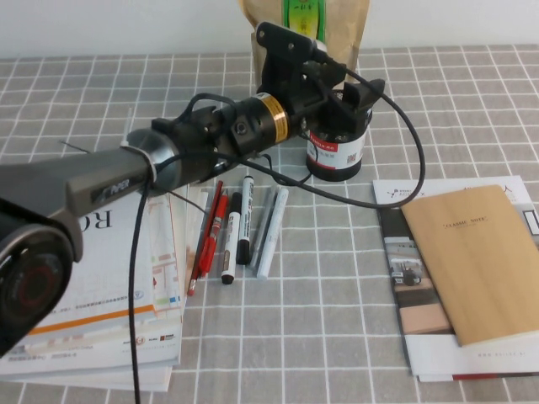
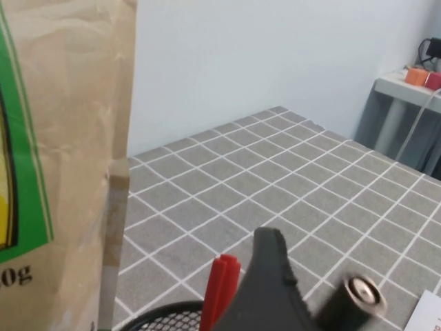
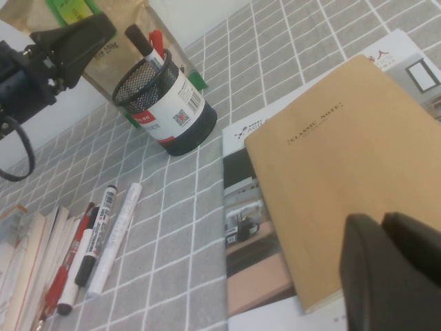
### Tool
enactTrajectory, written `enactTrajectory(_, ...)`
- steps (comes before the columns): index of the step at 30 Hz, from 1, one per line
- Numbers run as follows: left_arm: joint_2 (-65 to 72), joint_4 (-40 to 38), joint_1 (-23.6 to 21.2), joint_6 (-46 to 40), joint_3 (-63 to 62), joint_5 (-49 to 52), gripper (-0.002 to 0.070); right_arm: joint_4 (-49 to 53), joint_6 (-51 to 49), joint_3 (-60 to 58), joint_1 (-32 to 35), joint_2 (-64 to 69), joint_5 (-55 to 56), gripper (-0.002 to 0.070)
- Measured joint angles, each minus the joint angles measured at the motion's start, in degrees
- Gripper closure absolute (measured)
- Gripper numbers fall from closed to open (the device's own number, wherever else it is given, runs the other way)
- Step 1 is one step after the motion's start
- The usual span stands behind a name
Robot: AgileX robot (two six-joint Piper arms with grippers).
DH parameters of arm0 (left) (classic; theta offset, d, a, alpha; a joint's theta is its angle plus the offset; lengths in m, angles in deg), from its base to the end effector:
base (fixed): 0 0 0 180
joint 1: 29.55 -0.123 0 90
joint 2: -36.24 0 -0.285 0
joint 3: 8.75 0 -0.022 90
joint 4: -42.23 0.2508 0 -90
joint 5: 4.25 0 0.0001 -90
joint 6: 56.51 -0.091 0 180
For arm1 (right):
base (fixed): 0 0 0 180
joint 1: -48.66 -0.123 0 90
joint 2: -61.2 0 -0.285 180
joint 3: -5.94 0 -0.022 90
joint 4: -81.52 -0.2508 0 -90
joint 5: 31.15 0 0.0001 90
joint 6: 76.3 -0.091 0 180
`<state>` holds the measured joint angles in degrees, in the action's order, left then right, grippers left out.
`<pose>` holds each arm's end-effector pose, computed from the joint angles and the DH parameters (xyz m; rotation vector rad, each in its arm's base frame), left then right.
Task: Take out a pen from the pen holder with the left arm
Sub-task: 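Take a marker out of the pen holder and lay it on the table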
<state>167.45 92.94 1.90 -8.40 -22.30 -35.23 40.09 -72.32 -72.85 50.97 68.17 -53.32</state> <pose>0.4102 -0.2933 0.2304 0.7438 1.5746 -0.7753 0.0524 0.0207 0.1785 0.4122 1.7846 0.6348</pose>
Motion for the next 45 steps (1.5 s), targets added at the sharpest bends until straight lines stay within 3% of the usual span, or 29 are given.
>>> enactTrajectory(22, 3.8, 5.58, 0.87, 1.18, -3.69, -2.68, 0.0197, 0.0, 0.0, 0.0, 0.0, 0.0, 0.0, 0.0689)
enactTrajectory(29, 0.03, 8.47, -0.91, 0.71, -2.62, -2.0, 0.0197, 0.0, 0.0, 0.0, 0.0, 0.0, 0.0, 0.0689)
enactTrajectory(36, -5.08, 1.57, -4.03, -3.42, 6.32, -4.3, 0.0197, 0.0, 0.0, 0.0, 0.0, 0.0, 0.0, 0.0689)
enactTrajectory(45, -4.38, -3.77, -4.23, -9.44, 11.97, -7.44, 0.0197, 0.0, 0.0, 0.0, 0.0, 0.0, 0.0, 0.0689)
